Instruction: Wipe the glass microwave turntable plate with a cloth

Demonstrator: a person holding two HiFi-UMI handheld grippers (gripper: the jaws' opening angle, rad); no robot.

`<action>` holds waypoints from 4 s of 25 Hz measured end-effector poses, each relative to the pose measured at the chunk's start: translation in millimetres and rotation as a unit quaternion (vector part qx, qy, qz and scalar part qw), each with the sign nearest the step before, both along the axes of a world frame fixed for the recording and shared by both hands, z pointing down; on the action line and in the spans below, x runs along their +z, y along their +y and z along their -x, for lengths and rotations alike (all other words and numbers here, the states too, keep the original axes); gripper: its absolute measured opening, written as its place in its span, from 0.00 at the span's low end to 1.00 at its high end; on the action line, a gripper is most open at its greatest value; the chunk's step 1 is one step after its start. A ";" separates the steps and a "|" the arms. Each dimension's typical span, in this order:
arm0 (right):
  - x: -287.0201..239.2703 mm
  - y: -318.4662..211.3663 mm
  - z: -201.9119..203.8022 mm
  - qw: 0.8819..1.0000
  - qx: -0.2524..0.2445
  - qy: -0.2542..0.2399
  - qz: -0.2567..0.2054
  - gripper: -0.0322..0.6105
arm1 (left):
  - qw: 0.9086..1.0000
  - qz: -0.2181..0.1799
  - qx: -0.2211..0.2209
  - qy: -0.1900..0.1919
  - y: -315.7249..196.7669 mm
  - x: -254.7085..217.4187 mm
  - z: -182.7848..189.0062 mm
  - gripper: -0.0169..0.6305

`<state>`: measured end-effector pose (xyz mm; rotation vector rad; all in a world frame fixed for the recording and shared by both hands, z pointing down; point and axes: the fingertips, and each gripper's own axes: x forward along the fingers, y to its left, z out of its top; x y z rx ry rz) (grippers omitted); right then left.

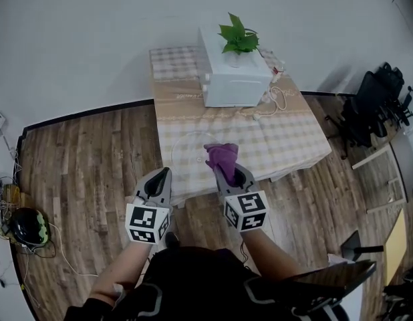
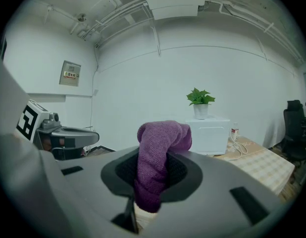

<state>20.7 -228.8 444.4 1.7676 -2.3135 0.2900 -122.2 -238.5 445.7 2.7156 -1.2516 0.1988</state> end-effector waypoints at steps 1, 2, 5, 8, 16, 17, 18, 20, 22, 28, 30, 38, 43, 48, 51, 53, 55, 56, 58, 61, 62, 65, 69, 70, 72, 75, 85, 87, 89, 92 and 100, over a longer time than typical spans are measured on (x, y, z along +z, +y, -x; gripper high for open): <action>3.8 -5.4 1.9 1.000 0.004 0.000 0.005 0.18 | 1.000 0.002 0.002 0.000 -4.8 2.8 2.1 0.03; 8.3 -10.6 3.6 1.000 0.007 0.000 0.011 0.18 | 1.000 0.005 0.005 0.000 -9.2 6.0 3.8 0.03; 24.4 -26.9 9.3 1.000 0.009 0.003 0.029 0.18 | 1.000 0.014 0.005 -0.004 -21.6 18.3 8.4 0.03; 42.5 -46.3 14.4 0.999 0.003 0.004 0.046 0.18 | 1.000 0.030 -0.003 -0.005 -34.8 31.9 10.4 0.03; 96.4 -109.1 22.3 0.995 -0.037 0.012 0.088 0.18 | 0.997 0.051 -0.021 -0.045 -71.7 75.1 -1.2 0.03; 104.0 -115.2 24.1 0.995 -0.044 0.014 0.093 0.18 | 0.997 0.058 -0.027 -0.045 -75.2 80.6 -0.9 0.03; 110.9 -121.1 25.8 0.994 -0.050 0.016 0.098 0.18 | 0.996 0.066 -0.032 -0.043 -78.6 85.3 -0.8 0.03; 124.1 -133.2 28.0 0.993 -0.060 0.021 0.103 0.18 | 0.995 0.079 -0.037 -0.047 -84.7 94.2 -2.6 0.03; 139.3 -145.1 28.7 0.991 -0.068 0.030 0.112 0.18 | 0.994 0.084 -0.040 -0.064 -90.0 104.9 -5.3 0.03; 187.7 -171.0 32.7 0.983 -0.092 0.041 0.154 0.18 | 0.985 0.116 -0.066 -0.106 -100.3 142.9 -5.9 0.03; 200.9 -176.7 37.8 0.979 -0.104 0.044 0.167 0.18 | 0.983 0.128 -0.078 -0.109 -101.7 152.6 -3.9 0.03; 238.6 -196.4 61.5 0.966 -0.142 0.054 0.208 0.18 | 0.975 0.156 -0.111 -0.111 -97.4 165.9 -6.6 0.03; 254.0 -203.0 66.5 0.958 -0.154 0.061 0.232 0.18 | 0.973 0.161 -0.130 -0.097 -95.7 158.3 -11.5 0.03; 255.9 -206.2 58.7 0.956 -0.155 0.066 0.240 0.18 | 0.973 0.162 -0.134 -0.098 -97.2 159.2 -15.2 0.03; 261.2 -206.9 46.6 0.956 -0.141 0.063 0.250 0.18 | 0.974 0.167 -0.125 -0.089 -96.2 159.9 -20.0 0.03; 262.5 -208.2 39.9 0.957 -0.134 0.061 0.251 0.18 | 0.975 0.165 -0.118 -0.087 -97.3 157.6 -23.1 0.03; 262.5 -209.5 32.7 0.957 -0.129 0.062 0.253 0.18 | 0.977 0.157 -0.118 -0.087 -99.3 154.7 -24.6 0.03; 262.9 -209.6 28.1 0.957 -0.124 0.062 0.256 0.18 | 0.977 0.153 -0.118 -0.090 -99.3 153.9 -25.1 0.03; 263.7 -208.5 17.1 0.956 -0.111 0.058 0.267 0.18 | 0.978 0.153 -0.111 -0.092 -97.2 154.5 -28.5 0.03; 265.3 -206.8 3.4 0.955 -0.097 0.054 0.274 0.18 | 0.977 0.171 -0.102 -0.072 -95.0 157.0 -35.9 0.03; 265.7 -206.3 -0.2 0.955 -0.094 0.053 0.275 0.18 | 0.977 0.174 -0.100 -0.068 -95.3 156.8 -38.4 0.03; 265.0 -205.4 -11.4 0.955 -0.088 0.054 0.276 0.18 | 0.979 0.166 -0.086 -0.076 -96.7 153.6 -48.2 0.03; 265.0 -202.9 -28.4 0.956 -0.076 0.057 0.279 0.18 | 0.981 0.163 -0.074 -0.079 -96.2 153.3 -56.0 0.03; 265.2 -202.1 -33.2 0.956 -0.072 0.058 0.280 0.18 | 0.981 0.163 -0.071 -0.081 -95.8 153.8 -57.4 0.03; 265.0 -201.3 -41.6 0.956 -0.067 0.059 0.279 0.18 | 0.981 0.163 -0.067 -0.082 -94.8 154.2 -59.8 0.03; 265.0 -200.2 -52.2 0.956 -0.066 0.061 0.278 0.18 | 0.980 0.172 -0.065 -0.078 -93.2 155.5 -62.0 0.03; 265.8 -193.0 -92.5 0.955 -0.049 0.069 0.284 0.18 | 0.976 0.192 -0.061 -0.079 -86.0 166.5 -65.2 0.03; 265.2 -190.2 -101.0 0.955 -0.044 0.074 0.283 0.18 | 0.976 0.194 -0.061 -0.079 -83.2 168.8 -64.4 0.03; 263.8 -188.3 -108.8 0.955 -0.040 0.086 0.282 0.18 | 0.976 0.196 -0.063 -0.074 -82.0 169.2 -63.2 0.03; 254.6 -185.4 -114.7 0.953 -0.037 0.115 0.277 0.18 | 0.976 0.195 -0.068 -0.068 -81.0 170.0 -58.4 0.03; 229.2 -175.4 -52.3 0.957 -0.097 0.114 0.247 0.18 | 0.974 0.190 -0.100 -0.071 -70.8 174.0 -28.3 0.03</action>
